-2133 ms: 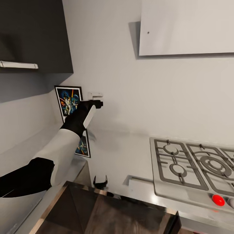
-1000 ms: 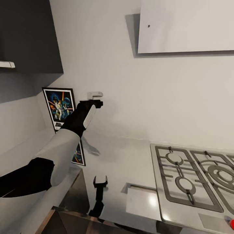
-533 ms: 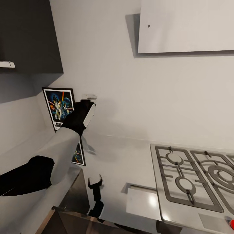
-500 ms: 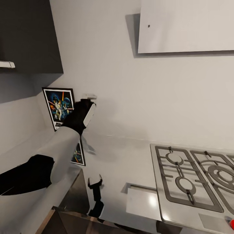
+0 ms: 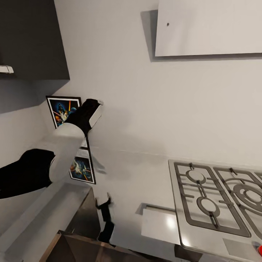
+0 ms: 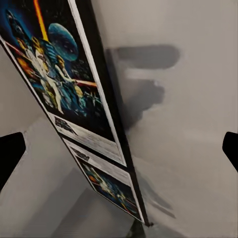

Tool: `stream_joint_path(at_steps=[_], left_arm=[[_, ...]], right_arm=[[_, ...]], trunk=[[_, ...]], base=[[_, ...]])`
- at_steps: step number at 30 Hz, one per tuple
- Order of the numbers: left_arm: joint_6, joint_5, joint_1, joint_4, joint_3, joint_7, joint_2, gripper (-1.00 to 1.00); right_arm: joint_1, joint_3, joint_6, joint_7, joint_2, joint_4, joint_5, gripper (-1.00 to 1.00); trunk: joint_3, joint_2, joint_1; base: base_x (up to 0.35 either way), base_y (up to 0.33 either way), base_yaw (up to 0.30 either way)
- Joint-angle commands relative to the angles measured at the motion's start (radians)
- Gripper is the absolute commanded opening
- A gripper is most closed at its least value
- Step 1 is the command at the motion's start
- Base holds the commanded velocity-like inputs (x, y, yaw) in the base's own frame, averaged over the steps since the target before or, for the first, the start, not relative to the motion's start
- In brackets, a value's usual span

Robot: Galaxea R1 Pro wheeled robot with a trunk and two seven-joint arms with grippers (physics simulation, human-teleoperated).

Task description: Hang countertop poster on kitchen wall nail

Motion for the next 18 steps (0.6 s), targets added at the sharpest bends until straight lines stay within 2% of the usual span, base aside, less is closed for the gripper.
stream_joint_path(at_steps=[1,2,3,5,12,18], left_arm=[[0.003,0.012,-0.003,0.001,-0.008,0.008,0.013,1.00],[0.001,0.012,-0.005,0.003,-0.008,0.008,0.024,1.00],[-0.020,0.012,-0.008,0.006,-0.007,0.008,0.052,1.00],[-0.063,0.012,-0.011,0.009,-0.006,0.008,0.077,1.00],[-0.121,0.013,-0.011,0.008,0.003,0.008,0.094,1.00],[-0.124,0.013,-0.012,0.008,0.001,0.008,0.095,1.00]], right_arm=[[-0.002,0.001,-0.006,-0.002,0.000,0.004,0.000,1.00],[-0.002,0.001,-0.006,-0.002,0.000,0.004,0.000,1.00],[-0.002,0.001,-0.006,-0.002,0.000,0.004,0.000,1.00],[-0.002,0.001,-0.006,-0.002,-0.002,0.004,-0.001,1.00],[-0.002,0.001,-0.006,-0.003,-0.001,0.004,-0.002,1.00],[-0.002,0.001,-0.006,-0.003,-0.001,0.004,-0.002,1.00]], trunk=[[-0.003,-0.001,0.000],[-0.004,-0.001,0.000],[-0.006,-0.001,0.000],[-0.009,-0.001,0.000],[-0.020,-0.001,0.000],[-0.030,-0.001,0.000]], base=[[0.000,0.000,0.000],[0.000,0.000,0.000],[0.000,0.000,0.000],[0.000,0.000,0.000],[0.000,0.000,0.000],[0.000,0.000,0.000]])
